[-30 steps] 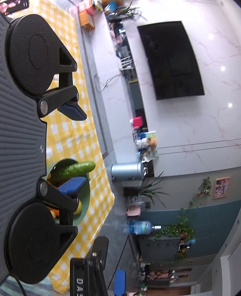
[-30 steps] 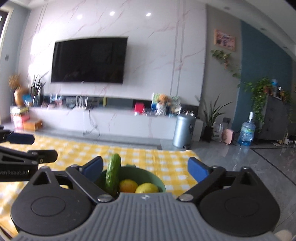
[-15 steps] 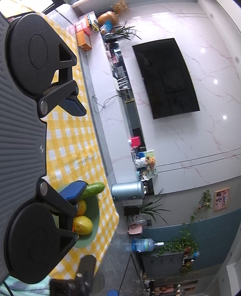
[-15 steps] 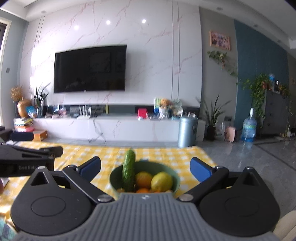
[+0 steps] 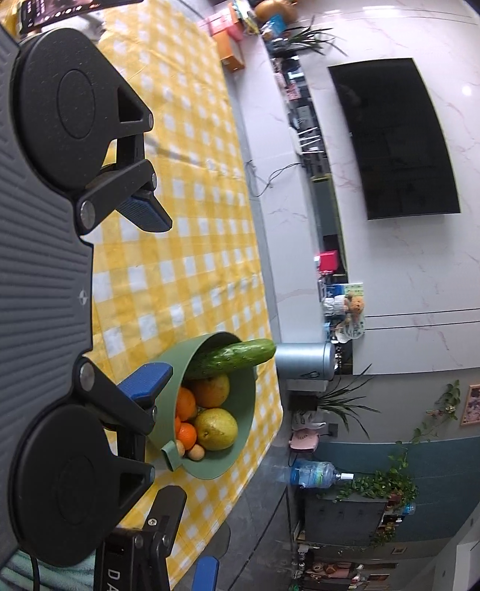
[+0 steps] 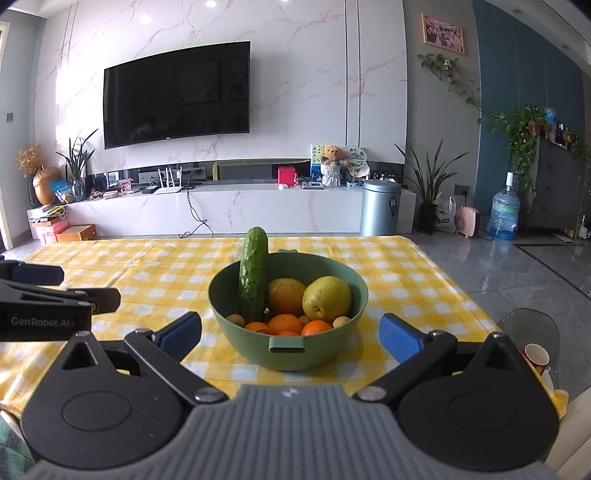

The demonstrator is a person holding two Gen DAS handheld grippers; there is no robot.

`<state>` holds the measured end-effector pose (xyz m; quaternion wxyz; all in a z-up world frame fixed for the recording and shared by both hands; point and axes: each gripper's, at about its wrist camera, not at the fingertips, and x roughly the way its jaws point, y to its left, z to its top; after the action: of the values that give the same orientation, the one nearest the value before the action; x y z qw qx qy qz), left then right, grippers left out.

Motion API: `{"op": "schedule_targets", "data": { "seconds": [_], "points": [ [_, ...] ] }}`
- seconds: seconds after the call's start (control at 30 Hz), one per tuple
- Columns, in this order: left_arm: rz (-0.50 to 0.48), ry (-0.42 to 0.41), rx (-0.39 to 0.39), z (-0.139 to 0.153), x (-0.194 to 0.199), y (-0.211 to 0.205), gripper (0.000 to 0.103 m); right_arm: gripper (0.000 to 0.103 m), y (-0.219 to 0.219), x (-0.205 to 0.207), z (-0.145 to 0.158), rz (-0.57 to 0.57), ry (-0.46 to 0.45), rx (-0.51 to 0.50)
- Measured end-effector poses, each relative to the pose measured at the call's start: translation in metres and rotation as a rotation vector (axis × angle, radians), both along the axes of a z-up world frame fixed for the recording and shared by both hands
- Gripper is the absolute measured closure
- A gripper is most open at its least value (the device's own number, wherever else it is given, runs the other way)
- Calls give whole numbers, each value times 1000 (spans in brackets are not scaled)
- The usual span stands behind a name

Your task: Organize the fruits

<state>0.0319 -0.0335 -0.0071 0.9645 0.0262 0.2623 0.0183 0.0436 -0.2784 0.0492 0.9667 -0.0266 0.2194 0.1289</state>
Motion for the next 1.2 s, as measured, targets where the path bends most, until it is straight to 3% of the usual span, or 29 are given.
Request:
{"op": "schedule_targets", "data": {
  "seconds": [0.43,1.2],
  "points": [
    [7,60,-1,-11,4,-2,9,4,1,8,-8,1,52,9],
    [12,58,-8,-7,3,0,9,4,5,10,-12,11,60,-12]
  ]
}}
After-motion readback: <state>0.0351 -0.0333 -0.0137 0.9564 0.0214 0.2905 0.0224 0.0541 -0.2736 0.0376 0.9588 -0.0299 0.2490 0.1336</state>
